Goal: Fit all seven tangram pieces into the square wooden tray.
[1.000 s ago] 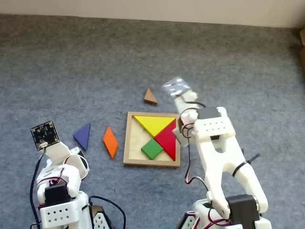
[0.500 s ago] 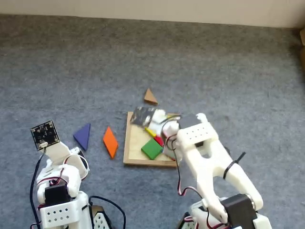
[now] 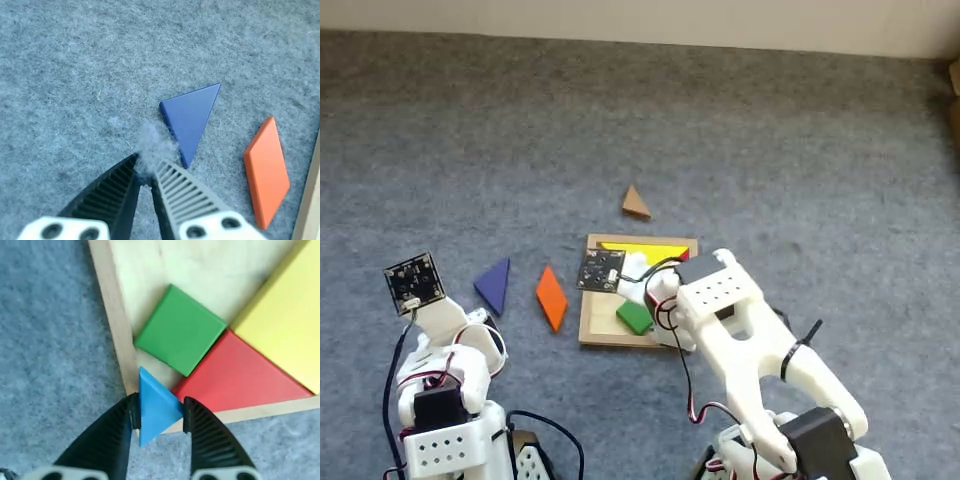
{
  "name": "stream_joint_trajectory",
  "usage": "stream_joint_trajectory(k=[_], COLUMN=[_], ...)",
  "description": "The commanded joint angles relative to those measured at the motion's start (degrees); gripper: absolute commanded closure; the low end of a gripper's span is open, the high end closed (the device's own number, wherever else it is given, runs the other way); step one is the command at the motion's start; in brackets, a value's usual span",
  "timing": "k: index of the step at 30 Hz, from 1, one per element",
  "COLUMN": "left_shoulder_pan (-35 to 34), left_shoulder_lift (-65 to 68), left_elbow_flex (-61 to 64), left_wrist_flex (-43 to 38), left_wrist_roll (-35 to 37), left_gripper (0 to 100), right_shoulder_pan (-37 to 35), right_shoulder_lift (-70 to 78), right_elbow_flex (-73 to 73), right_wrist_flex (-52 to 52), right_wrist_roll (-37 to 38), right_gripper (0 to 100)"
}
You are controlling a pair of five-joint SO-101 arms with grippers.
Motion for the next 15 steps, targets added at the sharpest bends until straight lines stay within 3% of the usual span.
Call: stream_joint_trajectory(k=[1, 7, 15], left_shoulder_pan=[-0.7, -0.7, -0.7], left_shoulder_lift=[-1.4, -1.4, -1.4], left_elbow_flex=[1.2, 1.2, 1.2], left_wrist_flex=[-0.4, -0.4, -0.4], left_wrist_roll=[0.4, 0.4, 0.4], left_gripper=[99, 99, 99], right_shoulder_pan=[-0.8, -0.8, -4.2], right_shoulder_lift=[-2.9, -3.0, -3.5], right_elbow_flex=[0.5, 1.5, 1.5], right_wrist_flex=[-3.5, -3.6, -3.2], right_wrist_roll=[0.2, -2.7, -4.7], right_gripper=[93.4, 81.3, 81.1])
